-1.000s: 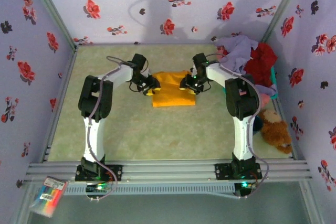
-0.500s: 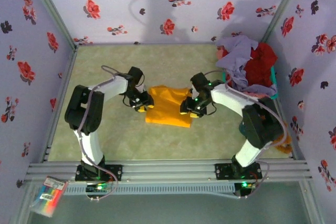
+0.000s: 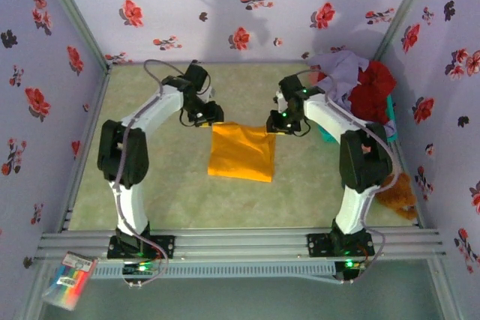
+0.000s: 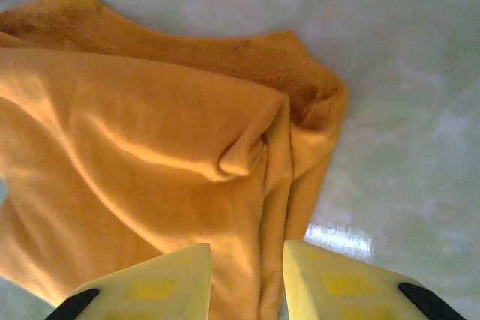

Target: Fold and stack the t-shirts

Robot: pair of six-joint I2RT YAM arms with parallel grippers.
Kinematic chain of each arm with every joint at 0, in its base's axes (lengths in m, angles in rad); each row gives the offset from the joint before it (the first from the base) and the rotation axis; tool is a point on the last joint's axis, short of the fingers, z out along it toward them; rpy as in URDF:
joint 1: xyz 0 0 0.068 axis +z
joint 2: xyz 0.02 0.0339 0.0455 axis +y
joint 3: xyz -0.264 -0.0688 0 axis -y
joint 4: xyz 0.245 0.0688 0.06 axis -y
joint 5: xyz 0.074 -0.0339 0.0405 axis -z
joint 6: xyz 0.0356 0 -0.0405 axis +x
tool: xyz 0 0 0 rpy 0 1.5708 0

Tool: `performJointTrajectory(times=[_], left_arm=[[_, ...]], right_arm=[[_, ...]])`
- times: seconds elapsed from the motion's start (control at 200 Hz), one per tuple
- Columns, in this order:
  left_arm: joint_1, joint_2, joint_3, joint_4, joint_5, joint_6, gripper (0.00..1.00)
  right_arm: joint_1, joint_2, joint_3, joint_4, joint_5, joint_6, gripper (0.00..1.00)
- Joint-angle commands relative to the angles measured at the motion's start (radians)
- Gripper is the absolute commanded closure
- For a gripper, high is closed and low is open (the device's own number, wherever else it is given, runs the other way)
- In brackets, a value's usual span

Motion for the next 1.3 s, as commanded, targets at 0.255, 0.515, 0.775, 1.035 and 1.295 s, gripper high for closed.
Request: performJointTrajectory(times=[0.255, 0.515, 0.775, 1.035, 1.295], left_arm=[[0.032, 0.17, 0.148, -0.125, -0.036, 0.103, 0.54], [0.05, 0.246, 0.214, -0.135, -0.002, 0.107, 0.72], [0.066, 0.26, 0.244, -0.158, -0.003, 0.119, 1.0], [0.077, 0.272, 0.241, -0.142, 0.003, 0.108, 1.0], [0.077, 0.292, 0.274, -0.129, 0.026, 0.089, 1.0]], right_arm=[[-0.031, 0.152, 0.125, -0.014, -0.132, -0.144, 0.68], [-0.052, 0.152, 0.121, 0.0, -0.13, -0.106, 0.94], [-0.065, 0.057, 0.052, 0.029, -0.144, -0.026, 1.0], [-0.064, -0.098, -0.123, 0.17, -0.037, 0.125, 1.0], [-0.069, -0.076, -0.126, 0.215, 0.061, 0.219, 1.0]])
